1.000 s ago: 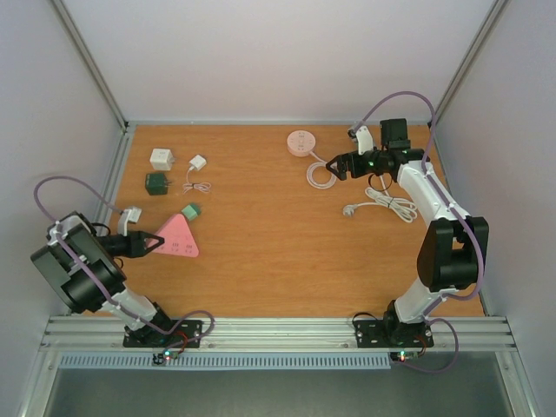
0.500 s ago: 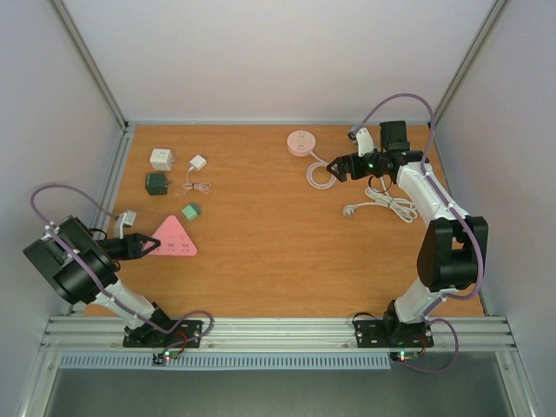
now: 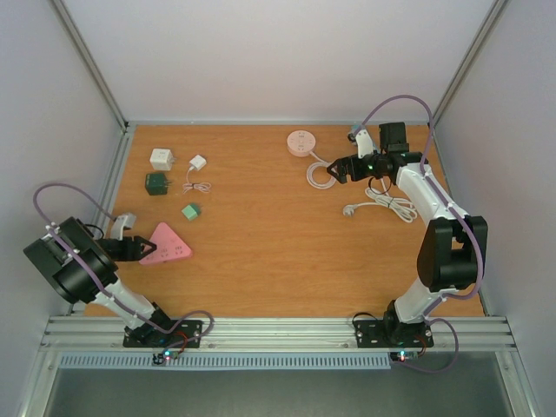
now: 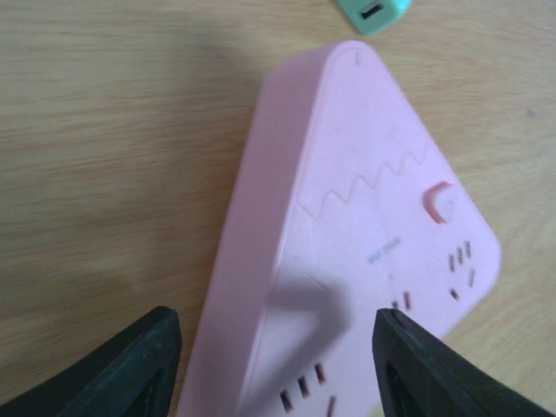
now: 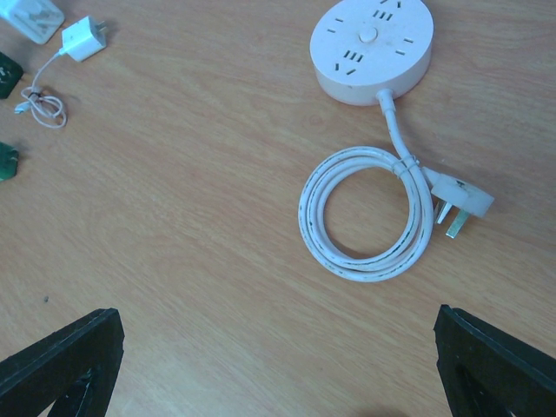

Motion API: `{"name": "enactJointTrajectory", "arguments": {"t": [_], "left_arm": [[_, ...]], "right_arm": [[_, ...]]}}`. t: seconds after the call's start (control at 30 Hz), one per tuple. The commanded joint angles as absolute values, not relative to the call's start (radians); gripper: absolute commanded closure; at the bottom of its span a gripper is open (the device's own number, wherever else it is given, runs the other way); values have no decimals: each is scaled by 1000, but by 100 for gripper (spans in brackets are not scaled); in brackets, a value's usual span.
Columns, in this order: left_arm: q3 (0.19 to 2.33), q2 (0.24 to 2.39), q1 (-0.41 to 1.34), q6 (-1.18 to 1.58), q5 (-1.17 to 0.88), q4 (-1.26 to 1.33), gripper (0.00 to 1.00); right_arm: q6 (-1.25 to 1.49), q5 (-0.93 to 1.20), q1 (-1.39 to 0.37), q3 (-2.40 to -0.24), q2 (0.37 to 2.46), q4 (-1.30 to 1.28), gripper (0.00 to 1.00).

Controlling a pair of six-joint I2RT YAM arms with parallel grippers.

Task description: Pull the plug off the socket

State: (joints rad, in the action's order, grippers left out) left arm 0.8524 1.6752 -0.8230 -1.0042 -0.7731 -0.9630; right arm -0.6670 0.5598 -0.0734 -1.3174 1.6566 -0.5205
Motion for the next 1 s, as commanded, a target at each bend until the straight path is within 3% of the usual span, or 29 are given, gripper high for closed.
{"name": "enactJointTrajectory", "arguments": {"t": [0.0,0.3,0.6,0.97], "left_arm": [[838,1652,-825,-1007,-689,-862,34],[896,1554,-825,-990,-661,-870,12],[1033,1435,-769,-955,-623,-902,1],[1254,1349,-478,-710,-564,-846,0]], "right_arm": [[-681,562,-80,-1314,1637,-509,1],[-683,575,-80,-1318,1618,-517,1],[-677,601,-79,-1332,1587,-534,1],[-643,628,-80,-1338,1509,-548,1]]}}
